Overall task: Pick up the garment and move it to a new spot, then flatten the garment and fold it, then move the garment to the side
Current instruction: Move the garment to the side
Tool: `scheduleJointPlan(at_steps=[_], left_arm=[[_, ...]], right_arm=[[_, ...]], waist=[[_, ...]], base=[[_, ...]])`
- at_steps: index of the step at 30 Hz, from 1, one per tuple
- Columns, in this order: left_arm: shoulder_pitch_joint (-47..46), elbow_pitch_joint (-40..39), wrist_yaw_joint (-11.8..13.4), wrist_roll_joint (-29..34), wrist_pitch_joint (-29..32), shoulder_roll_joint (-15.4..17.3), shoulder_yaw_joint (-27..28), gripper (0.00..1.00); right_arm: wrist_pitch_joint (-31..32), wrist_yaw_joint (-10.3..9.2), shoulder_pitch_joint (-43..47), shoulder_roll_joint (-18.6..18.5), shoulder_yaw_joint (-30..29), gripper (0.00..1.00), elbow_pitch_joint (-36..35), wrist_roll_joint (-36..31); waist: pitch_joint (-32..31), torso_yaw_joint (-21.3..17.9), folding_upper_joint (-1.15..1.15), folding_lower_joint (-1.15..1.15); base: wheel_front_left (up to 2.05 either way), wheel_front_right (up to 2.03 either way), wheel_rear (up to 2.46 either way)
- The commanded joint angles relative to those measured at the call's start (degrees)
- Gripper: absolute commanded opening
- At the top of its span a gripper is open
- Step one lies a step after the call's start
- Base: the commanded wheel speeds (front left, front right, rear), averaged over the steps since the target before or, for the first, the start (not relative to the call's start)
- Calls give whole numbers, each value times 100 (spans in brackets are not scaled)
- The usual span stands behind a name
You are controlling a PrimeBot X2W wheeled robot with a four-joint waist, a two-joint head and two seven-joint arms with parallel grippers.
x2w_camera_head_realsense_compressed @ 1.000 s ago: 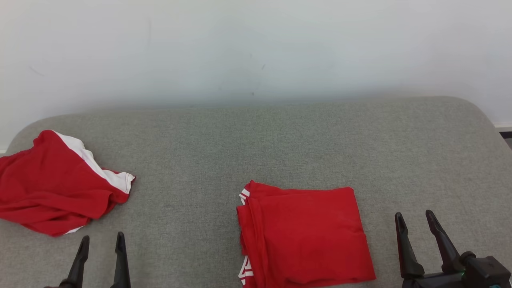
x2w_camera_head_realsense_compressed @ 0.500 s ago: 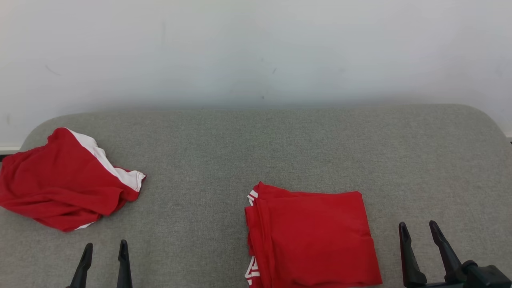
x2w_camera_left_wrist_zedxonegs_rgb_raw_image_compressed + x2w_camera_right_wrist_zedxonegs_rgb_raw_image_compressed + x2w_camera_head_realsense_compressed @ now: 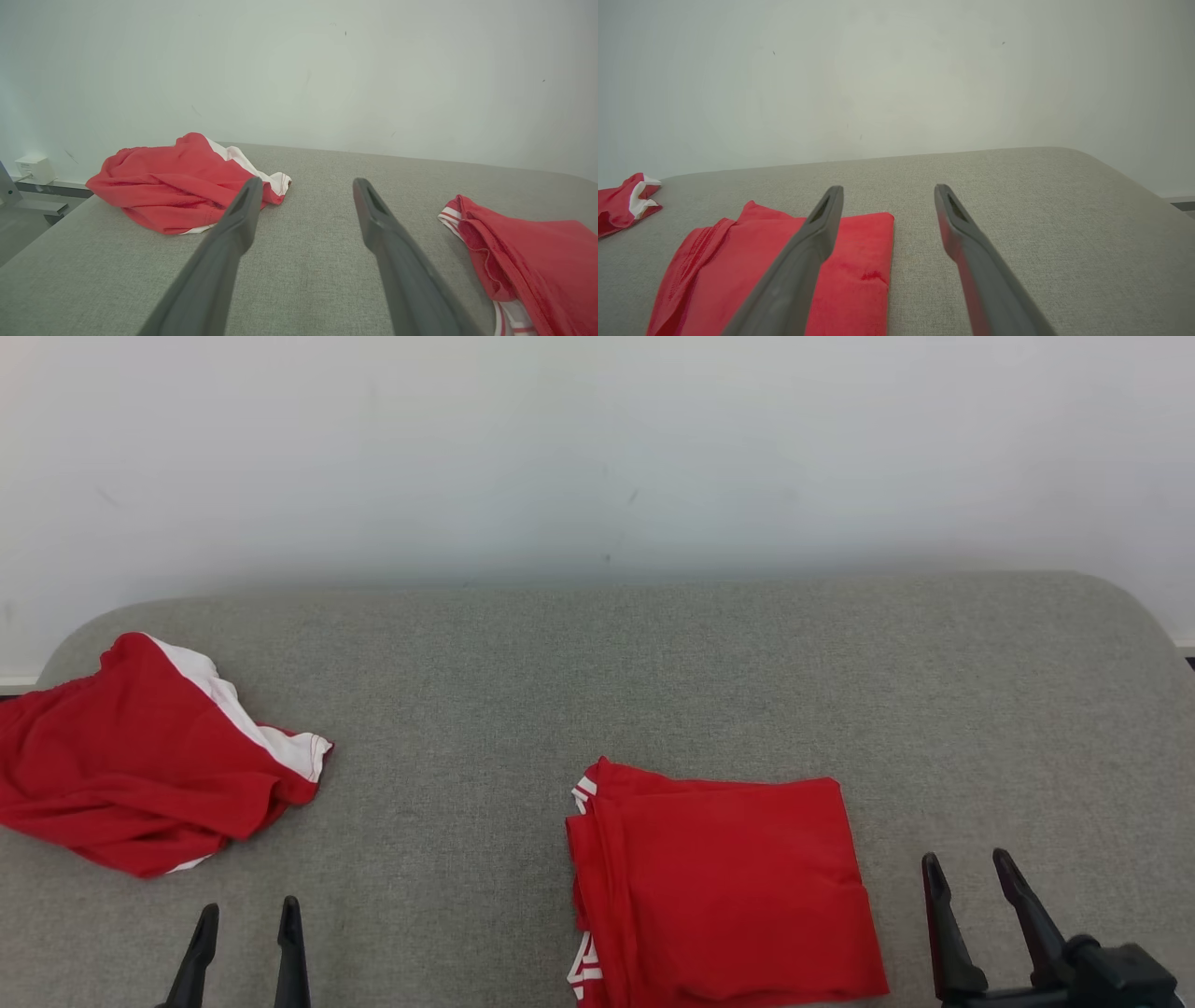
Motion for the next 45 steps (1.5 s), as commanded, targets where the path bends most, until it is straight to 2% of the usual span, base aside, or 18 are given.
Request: scheduleJointPlan(at_steps=[1, 5, 15, 22, 30, 32, 39, 45], left_arm=[[-43, 13, 4, -56, -3, 2, -2, 100], [-93, 23, 22, -60, -3, 1, -38, 100], [-327, 65, 49, -142, -3, 1, -245, 100], [-521, 124, 82, -198, -3, 1, -293, 100], [-605, 122, 144, -247, -3, 1, -274, 100], [-614, 116, 150, -260, -3, 0, -277, 100], [-781, 93, 179, -320, -3, 2, -383, 100], [-1169, 18, 137, -390, -3, 1, -518, 100]], right_arm=[[-1, -14, -136, -64, 27, 100, 56, 12], [72, -14, -388, -171, 158, 100, 283, 87], [988, -14, -1465, -443, 541, 100, 1404, 219], [1194, -14, -1889, -354, 692, 100, 2263, 280], [1168, -13, -2044, -157, 912, 100, 3080, 452], [1154, -12, -2033, -47, 1028, 1, 3146, 599], [1026, -15, -2626, -211, 1275, 0, 3223, 799], [1026, -15, -3611, -451, 1333, 0, 3373, 880]], waist=[[24, 0, 0, 0], [72, 24, 0, 0], [474, 295, 0, 0], [744, 415, 0, 0], [885, 360, 0, 0], [907, 322, 0, 0], [1107, 187, 0, 0], [1643, 157, 0, 0]], base=[[0, 0, 0], [0, 0, 0], [0, 0, 0], [0, 0, 0], [0, 0, 0], [0, 0, 0], [0, 0, 0], [0, 0, 0]])
